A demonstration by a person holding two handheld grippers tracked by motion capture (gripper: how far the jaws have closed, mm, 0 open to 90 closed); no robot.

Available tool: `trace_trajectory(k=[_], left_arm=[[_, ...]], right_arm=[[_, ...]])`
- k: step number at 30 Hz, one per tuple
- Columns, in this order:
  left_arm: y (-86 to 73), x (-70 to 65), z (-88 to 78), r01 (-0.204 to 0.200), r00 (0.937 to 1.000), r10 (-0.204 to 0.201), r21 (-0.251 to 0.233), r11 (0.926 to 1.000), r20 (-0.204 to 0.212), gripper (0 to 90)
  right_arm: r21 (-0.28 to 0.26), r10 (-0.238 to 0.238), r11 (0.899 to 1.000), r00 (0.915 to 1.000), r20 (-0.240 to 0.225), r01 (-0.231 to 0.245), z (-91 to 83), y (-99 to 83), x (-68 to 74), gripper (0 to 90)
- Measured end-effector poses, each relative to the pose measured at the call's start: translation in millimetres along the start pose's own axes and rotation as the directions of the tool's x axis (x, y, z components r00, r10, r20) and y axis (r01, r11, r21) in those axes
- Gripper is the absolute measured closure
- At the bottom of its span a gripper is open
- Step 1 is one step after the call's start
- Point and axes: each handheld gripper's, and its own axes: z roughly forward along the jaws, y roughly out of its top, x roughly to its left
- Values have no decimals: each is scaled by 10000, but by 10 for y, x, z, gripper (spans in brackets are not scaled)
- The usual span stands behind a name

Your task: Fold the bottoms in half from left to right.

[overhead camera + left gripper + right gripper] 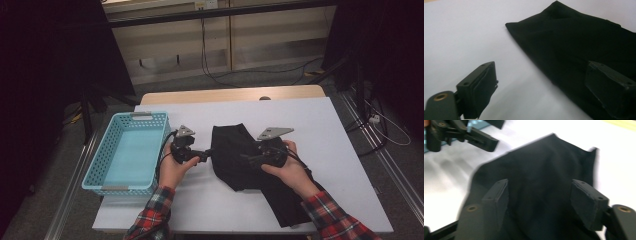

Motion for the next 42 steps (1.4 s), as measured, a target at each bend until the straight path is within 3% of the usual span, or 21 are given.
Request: trace_trajectory(k=[4,6,13,19,23,26,30,36,38,39,41,42], left_arm=[[50,-20,120,-270,9996,270,9,9996,31,196],[58,-25,174,-179,9996,177,113,9998,216,296],[40,-12,329,-249,9997,245,412,9988,98,484],[47,-18,389,47,9986,-83,697,9976,521,778],[49,-12,370,353,9986,-378,666,9972,370,851],[38,26,318,537,9982,-552,621,9966,221,852],[-16,108,131,666,9975,-650,606,9959,-277,856],[-95,147,-87,955,9933,-914,566,9938,-709,848],[-90,151,-94,698,9916,-667,246,9973,-1106,713],[-75,166,-99,459,9910,-431,189,9988,-1268,595],[-36,189,-88,346,9934,-362,-166,9993,-1088,440],[10,208,-50,414,9960,-444,-403,9983,-772,340]], right_arm=[[118,268,9996,9985,481,-274,-110,-116,-136,292],[178,434,9988,9966,703,-448,-181,-183,-203,293],[-54,662,9978,9933,946,-660,-262,-215,-274,307],[-83,680,9977,9926,1005,-675,-252,-218,-286,314],[-60,688,9976,9928,986,-685,-249,-223,-293,312],[-34,696,9976,9930,956,-696,-246,-226,-292,310],[-55,644,9979,9931,980,-642,-257,-232,-297,299],[-19,684,9976,9923,1030,-686,-256,-240,-310,285],[-17,656,9978,9928,1006,-658,-267,-249,-301,283],[-24,668,9978,9926,1014,-669,-279,-254,-299,281],[-83,702,9975,9925,1003,-697,-303,-267,-304,278],[-104,751,9972,9921,1005,-745,-326,-284,-320,272]])
